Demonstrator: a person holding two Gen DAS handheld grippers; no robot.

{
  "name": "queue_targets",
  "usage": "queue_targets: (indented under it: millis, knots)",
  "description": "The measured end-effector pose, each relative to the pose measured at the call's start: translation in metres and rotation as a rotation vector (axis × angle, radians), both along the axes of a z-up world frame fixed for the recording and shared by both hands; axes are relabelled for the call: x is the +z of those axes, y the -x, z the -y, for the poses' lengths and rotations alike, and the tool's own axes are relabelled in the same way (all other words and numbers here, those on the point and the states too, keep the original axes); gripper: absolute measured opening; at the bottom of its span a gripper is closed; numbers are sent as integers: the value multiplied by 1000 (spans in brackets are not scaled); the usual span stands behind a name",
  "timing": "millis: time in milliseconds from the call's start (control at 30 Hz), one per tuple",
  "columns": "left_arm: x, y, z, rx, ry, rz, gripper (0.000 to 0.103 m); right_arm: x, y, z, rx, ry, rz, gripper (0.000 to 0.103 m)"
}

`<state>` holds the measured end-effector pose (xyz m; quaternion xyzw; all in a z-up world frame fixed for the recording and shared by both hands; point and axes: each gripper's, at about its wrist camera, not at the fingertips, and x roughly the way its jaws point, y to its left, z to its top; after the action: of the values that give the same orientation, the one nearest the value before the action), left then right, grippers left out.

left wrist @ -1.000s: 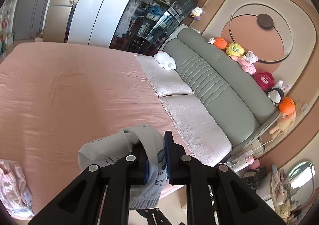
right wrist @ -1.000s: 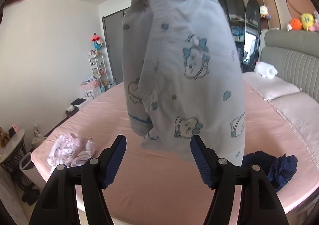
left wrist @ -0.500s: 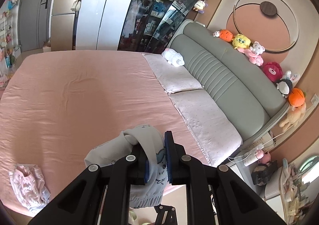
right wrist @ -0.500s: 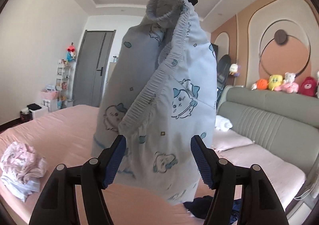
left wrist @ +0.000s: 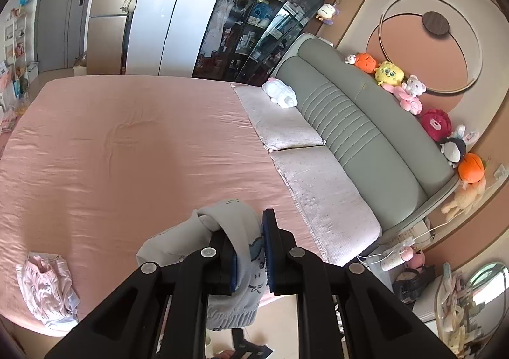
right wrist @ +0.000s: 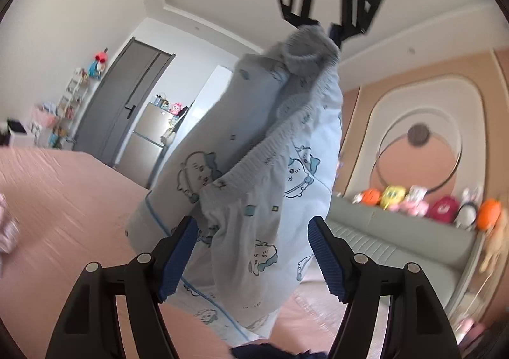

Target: Fold clothes

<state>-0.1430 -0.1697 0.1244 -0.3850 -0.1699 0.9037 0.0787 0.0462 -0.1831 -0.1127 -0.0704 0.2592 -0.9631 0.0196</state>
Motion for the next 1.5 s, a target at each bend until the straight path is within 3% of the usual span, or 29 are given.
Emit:
queue_targets:
  millis: [100,233,300,433,533,900,967,1100,1333,1500]
  knots:
    - [8,-8,-3,-9,10,-16,11,-12,1,23,-57,-126,-54,72]
    - [16,-17,-4,-7,21,-33,11,-4,7,30,-111,-92,-61,72]
    - [18,-20,-3,4,14,-32,11,-1,7,32,-136,-90,-116,72]
    - [21,-21,4,10,-10,-24,11,-4,7,50,-196,-198,-259,76]
    - [24,-23,3,8,-2,-24,11,-5,7,54,-205,-222,-297,76]
    - [12,-20,12,44,-36,0,11,5,8,26,-208,-159,-255,76]
    - [9,-21,13,49,-37,7,11,8,12,22,-210,-154,-244,66]
    - [8,-22,17,67,-37,10,11,14,19,18,-209,-143,-227,58]
    - [2,-26,36,123,-70,22,11,29,8,3,-227,-101,-282,58]
    - [-5,-31,40,119,-71,38,11,41,18,-6,-215,-60,-203,58]
